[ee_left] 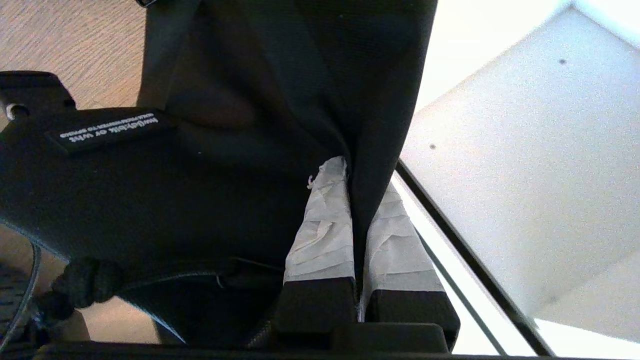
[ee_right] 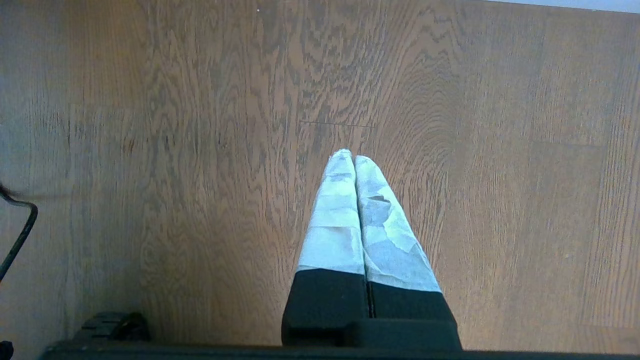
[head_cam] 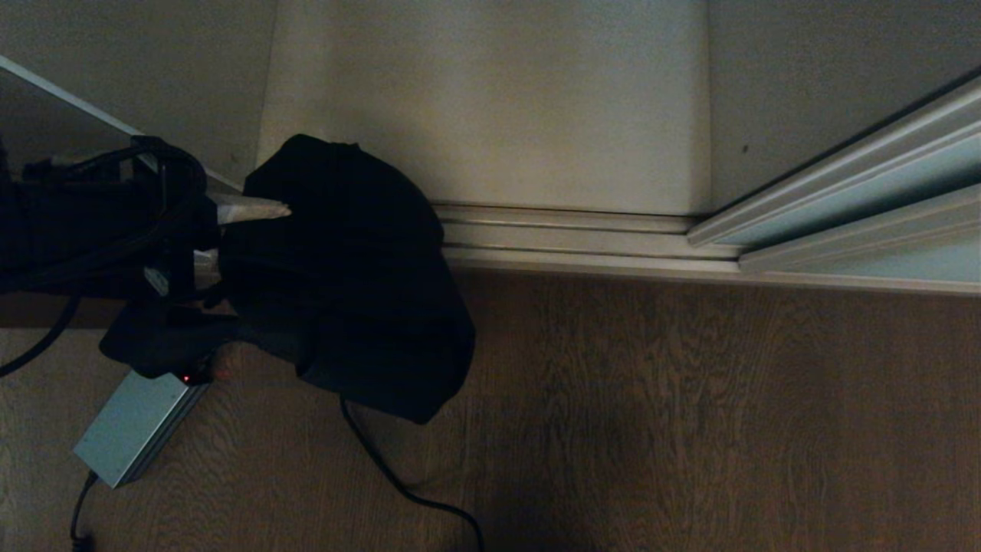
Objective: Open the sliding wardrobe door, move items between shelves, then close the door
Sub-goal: Place the bag on the lower shelf
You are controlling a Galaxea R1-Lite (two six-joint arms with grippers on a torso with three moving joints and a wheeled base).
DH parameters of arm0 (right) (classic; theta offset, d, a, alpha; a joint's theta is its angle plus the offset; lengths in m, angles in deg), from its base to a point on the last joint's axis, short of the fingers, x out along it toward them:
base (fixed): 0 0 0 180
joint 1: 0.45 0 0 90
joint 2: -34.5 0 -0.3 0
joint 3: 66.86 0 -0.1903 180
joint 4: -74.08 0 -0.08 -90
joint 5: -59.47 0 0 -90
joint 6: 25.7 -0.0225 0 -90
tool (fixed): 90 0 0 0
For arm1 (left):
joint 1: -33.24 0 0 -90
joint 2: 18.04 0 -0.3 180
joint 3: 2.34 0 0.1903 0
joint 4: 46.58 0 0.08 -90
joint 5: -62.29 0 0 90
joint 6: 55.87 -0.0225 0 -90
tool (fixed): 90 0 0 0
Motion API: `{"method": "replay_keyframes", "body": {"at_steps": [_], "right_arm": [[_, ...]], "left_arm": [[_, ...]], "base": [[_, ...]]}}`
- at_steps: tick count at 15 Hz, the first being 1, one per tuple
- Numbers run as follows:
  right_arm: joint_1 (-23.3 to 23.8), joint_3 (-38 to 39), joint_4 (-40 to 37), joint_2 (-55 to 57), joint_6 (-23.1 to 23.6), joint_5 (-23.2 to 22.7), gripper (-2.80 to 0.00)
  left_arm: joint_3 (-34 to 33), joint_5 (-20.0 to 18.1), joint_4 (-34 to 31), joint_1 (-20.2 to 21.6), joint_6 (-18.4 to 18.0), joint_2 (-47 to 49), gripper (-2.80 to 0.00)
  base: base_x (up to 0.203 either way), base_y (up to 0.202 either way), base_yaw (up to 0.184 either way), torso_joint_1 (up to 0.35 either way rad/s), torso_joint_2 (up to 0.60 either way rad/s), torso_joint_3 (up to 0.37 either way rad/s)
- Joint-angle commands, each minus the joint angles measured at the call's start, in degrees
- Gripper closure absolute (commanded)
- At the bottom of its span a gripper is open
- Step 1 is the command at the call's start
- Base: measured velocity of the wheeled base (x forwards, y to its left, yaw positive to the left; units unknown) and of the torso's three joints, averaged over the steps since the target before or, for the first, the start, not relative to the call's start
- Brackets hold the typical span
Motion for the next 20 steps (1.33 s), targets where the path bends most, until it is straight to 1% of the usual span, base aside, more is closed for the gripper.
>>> {"method": "replay_keyframes", "body": {"at_steps": [1, 5, 11, 15, 20], "right_arm": [[-0.02, 0.00, 0.00, -0.20, -0.01, -0.01, 0.00], [-0.02, 0.00, 0.00, -0.20, -0.01, 0.02, 0.00], [-0.02, 0.00, 0.00, -0.20, -0.01, -0.01, 0.00], [-0.02, 0.00, 0.00, -0.20, -0.01, -0.01, 0.00], [-0.02, 0.00, 0.00, -0.20, -0.01, -0.01, 0.00]], "left_arm": [[1.62, -0.10, 0.14, 0.02, 0.71, 4.88, 0.00], [6.35, -0.03, 0.99, 0.03, 1.15, 11.85, 0.00], [20.15, 0.35, 1.63, 0.11, 1.16, 21.24, 0.00], [28.13, 0.42, 3.60, 0.11, 1.10, 26.07, 0.00], [39.87, 0.83, 4.42, 0.57, 0.82, 35.03, 0.00]], "base": [[0.000, 0.000, 0.000, 0.000, 0.00, 0.000], [0.000, 0.000, 0.000, 0.000, 0.00, 0.000], [0.000, 0.000, 0.000, 0.000, 0.00, 0.000], [0.000, 0.000, 0.000, 0.000, 0.00, 0.000], [0.000, 0.000, 0.000, 0.000, 0.00, 0.000]]}}
